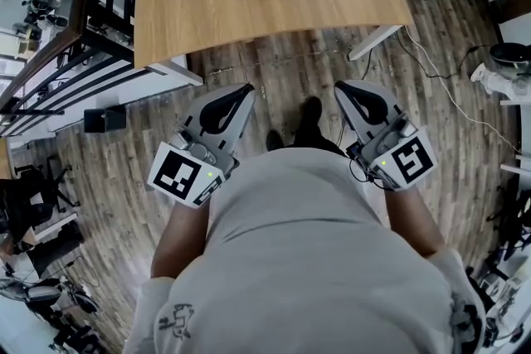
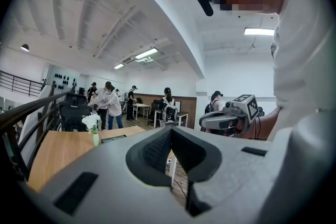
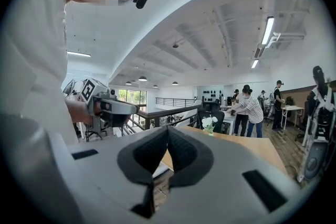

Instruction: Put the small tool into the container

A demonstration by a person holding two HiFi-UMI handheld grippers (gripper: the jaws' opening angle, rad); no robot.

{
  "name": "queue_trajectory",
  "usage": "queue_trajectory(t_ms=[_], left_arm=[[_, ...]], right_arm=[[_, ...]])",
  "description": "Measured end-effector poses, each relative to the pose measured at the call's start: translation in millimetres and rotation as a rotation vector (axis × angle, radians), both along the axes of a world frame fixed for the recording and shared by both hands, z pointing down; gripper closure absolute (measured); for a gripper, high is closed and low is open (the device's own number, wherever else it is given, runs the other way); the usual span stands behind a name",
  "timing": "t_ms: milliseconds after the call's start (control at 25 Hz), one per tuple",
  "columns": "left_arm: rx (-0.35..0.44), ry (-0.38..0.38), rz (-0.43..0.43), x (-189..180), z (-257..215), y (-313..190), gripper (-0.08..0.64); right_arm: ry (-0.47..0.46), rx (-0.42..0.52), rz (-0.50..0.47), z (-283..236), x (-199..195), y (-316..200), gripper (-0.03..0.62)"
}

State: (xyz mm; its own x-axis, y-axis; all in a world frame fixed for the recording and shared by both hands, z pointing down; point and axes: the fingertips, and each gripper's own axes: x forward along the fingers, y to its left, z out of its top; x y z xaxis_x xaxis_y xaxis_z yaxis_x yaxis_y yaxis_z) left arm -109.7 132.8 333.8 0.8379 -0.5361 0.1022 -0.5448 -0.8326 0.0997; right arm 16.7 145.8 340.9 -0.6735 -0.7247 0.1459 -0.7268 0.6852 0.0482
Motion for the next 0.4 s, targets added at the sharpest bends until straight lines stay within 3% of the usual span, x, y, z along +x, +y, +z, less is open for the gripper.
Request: queue_trajectory(t_ms=[400], left_arm=[[-0.008,0.004,0.011,2.3,0.0,-1.8,0.555]], right_arm=[[0.012,-0.006,0.002,0.1,2.8,1.2,0.586]])
